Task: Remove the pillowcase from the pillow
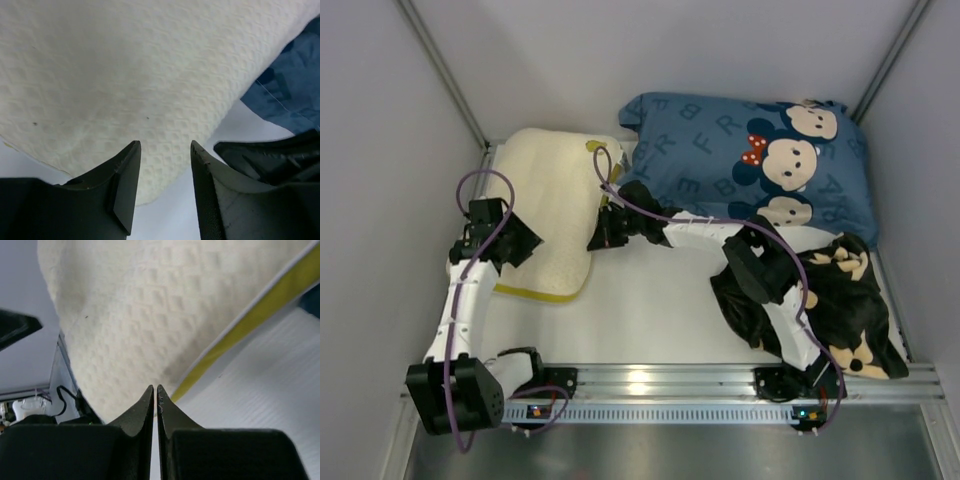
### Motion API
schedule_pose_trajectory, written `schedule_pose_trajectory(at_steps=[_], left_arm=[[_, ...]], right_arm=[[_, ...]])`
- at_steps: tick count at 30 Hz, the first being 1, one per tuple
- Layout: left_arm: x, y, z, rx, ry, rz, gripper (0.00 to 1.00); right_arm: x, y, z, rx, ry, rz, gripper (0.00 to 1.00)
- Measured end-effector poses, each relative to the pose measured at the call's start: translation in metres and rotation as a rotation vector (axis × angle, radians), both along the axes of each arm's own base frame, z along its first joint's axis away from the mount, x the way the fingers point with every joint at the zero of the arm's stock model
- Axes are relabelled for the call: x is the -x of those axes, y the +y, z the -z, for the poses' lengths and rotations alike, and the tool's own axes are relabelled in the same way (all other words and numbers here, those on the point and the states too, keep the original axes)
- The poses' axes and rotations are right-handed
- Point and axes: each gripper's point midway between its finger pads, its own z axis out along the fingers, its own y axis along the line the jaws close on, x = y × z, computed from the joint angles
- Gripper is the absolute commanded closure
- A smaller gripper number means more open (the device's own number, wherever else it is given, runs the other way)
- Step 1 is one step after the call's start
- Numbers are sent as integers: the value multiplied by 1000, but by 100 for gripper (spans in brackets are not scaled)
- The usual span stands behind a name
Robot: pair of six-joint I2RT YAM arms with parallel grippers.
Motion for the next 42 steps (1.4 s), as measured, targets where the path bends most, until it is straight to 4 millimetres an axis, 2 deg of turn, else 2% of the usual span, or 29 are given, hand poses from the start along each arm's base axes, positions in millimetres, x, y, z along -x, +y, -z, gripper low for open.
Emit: schedule_pose_trajectory(at_steps=[5,6,12,14,17,19,24,25,27,28,30,31,33,34,37,39,42], left_arm=[[7,-30,-22,119,-70,108,47],[9,-36,-29,142,-92,133,42],[31,-63,-79,225,-264,244,40],[39,-70,-93,245,-312,270,35],[51,-79,-107,274,-362,299,27],[56,-81,-111,283,-371,307,27],[63,-86,-111,301,-362,323,26],[64,-86,-110,304,-359,324,26],[65,-87,-109,311,-353,329,26],[66,-88,-109,315,-350,330,25],[68,-89,-109,322,-348,335,25],[69,-90,-109,324,-348,337,25],[72,-92,-111,334,-352,343,24],[73,-93,-112,337,-356,346,24],[80,-95,-109,354,-363,347,24],[85,-97,-104,365,-362,343,24],[92,-99,-98,381,-359,334,23]], right_arm=[[-36,-8,23,96,-13,86,98],[-44,-7,27,110,-18,99,98],[-77,14,52,141,-35,116,98],[-87,26,59,131,-41,106,98],[-100,42,57,98,-70,94,97],[-110,52,49,64,-106,92,97],[-120,62,29,5,-161,97,95],[-121,63,25,-4,-171,97,93],[-122,61,23,-2,-182,99,64],[-123,56,23,11,-187,110,45],[-118,39,24,60,-174,137,37],[-114,27,23,90,-174,153,30],[-106,2,13,142,-184,184,23],[-102,-15,6,173,-198,209,12],[-96,-68,-36,261,-293,312,4],[-89,-103,-71,294,-372,391,3],[-71,-151,-107,328,-454,483,2]])
